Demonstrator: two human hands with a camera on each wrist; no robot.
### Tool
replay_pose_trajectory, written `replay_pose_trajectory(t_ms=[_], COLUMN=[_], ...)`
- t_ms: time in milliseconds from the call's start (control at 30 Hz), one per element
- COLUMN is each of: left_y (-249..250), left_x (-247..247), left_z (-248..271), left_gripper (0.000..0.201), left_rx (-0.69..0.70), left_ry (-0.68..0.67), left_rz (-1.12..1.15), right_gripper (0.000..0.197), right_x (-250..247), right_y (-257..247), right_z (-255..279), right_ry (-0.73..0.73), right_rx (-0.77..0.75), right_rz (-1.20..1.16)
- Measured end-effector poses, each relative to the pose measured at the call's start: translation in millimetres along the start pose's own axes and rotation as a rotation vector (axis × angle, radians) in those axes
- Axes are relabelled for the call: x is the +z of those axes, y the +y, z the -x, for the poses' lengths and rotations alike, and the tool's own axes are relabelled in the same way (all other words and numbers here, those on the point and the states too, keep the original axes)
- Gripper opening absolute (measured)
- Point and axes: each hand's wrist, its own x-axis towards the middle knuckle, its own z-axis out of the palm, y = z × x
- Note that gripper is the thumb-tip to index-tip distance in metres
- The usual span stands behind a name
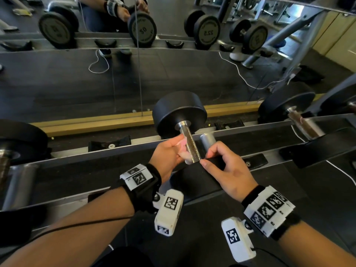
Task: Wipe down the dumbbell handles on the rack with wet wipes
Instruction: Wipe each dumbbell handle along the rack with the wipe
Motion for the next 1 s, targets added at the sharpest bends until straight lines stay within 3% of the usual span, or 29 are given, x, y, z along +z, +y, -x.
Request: replay_pose_trajectory(t_ms=[133,267,400,567,733,867,1000], left_y=[4,29,39,48,51,47,40], left_x=[-19,-18,-8,3,20,31,41], left_z=[15,20,25,20,20,24,30], left_gripper=[0.038,0.022,0.012,0.012,0.022,0.013,0.021], left_rx=[-0.037,0.113,0.113,0.188,0.259,0.295,0.281], left_ry=[-0.163,-0.066,-0.124,-0.177,-0.163,-0.022,0.139], left_rz=[-0.011,-0.248,-0.34,-0.335,-0.366,-0.381,-0.292], right_gripper=[0.016,0.015,0.02,0.056,0.021,0.018,0.009], right_x=[0,0,-3,-11,-33,-53,-64], right_y=[-1,-1,-3,-4,-11,-13,6], right_z=[1,0,-5,-21,-41,-58,-75], right_ry=[-0.002,-0.01,0.012,-0.006,-0.047,-0.113,-0.124], right_rx=[0.026,0.082,0.179,0.265,0.25,0.168,0.182], right_rz=[-0.023,-0.077,-0.241,-0.316,-0.476,-0.515,-0.473])
